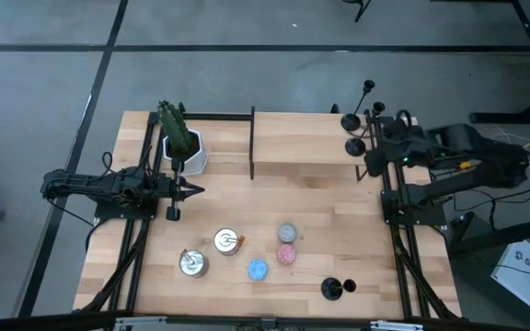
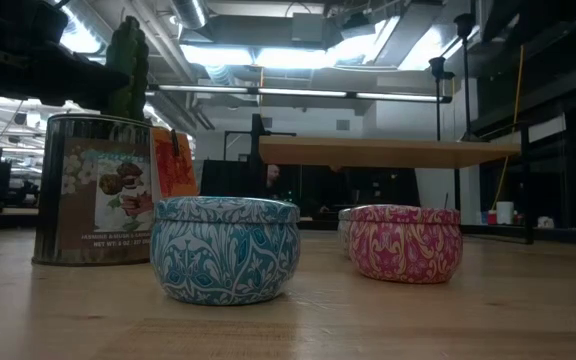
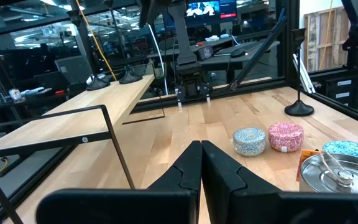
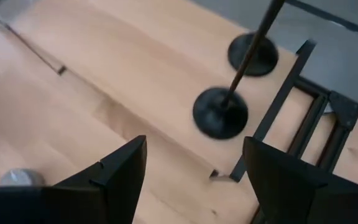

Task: Pick & Place candle stick holders
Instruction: Put the right black candle holder on the shelf

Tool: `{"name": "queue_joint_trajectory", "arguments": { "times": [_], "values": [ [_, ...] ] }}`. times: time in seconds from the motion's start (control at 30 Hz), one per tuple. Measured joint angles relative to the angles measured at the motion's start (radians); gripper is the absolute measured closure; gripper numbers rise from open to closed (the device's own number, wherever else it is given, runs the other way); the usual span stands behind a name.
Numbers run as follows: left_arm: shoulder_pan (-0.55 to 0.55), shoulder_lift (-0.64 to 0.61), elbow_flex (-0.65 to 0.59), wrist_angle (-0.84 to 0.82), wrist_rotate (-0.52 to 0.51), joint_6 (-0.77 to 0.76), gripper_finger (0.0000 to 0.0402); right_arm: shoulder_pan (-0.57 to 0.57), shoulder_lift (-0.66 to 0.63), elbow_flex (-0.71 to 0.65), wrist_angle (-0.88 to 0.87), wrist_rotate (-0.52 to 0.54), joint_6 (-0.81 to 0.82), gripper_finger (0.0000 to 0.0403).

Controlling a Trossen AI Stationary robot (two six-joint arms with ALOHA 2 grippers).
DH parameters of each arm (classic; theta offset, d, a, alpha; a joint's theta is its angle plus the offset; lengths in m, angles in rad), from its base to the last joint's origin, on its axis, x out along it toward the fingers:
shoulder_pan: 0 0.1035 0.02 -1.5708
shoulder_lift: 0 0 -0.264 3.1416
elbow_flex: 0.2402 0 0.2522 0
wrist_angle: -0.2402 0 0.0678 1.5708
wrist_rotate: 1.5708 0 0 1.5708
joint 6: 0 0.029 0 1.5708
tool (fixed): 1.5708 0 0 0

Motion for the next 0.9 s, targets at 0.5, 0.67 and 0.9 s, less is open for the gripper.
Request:
{"name": "queue_joint_trajectory", "arguments": {
  "times": [0.5,0.67,0.9],
  "values": [
    [0.000,0.000,0.000,0.000,0.000,0.000,0.0398,0.119,0.004,-0.187,0.109,-0.018,0.011,0.0135],
    [0.000,0.000,0.000,0.000,0.000,0.000,0.0398,0.115,0.009,-0.199,0.118,-0.018,0.013,0.0135],
    [0.000,0.000,0.000,0.000,0.000,0.000,0.0398,0.115,0.031,-0.199,0.120,-0.015,0.009,0.0135]
  ]
}}
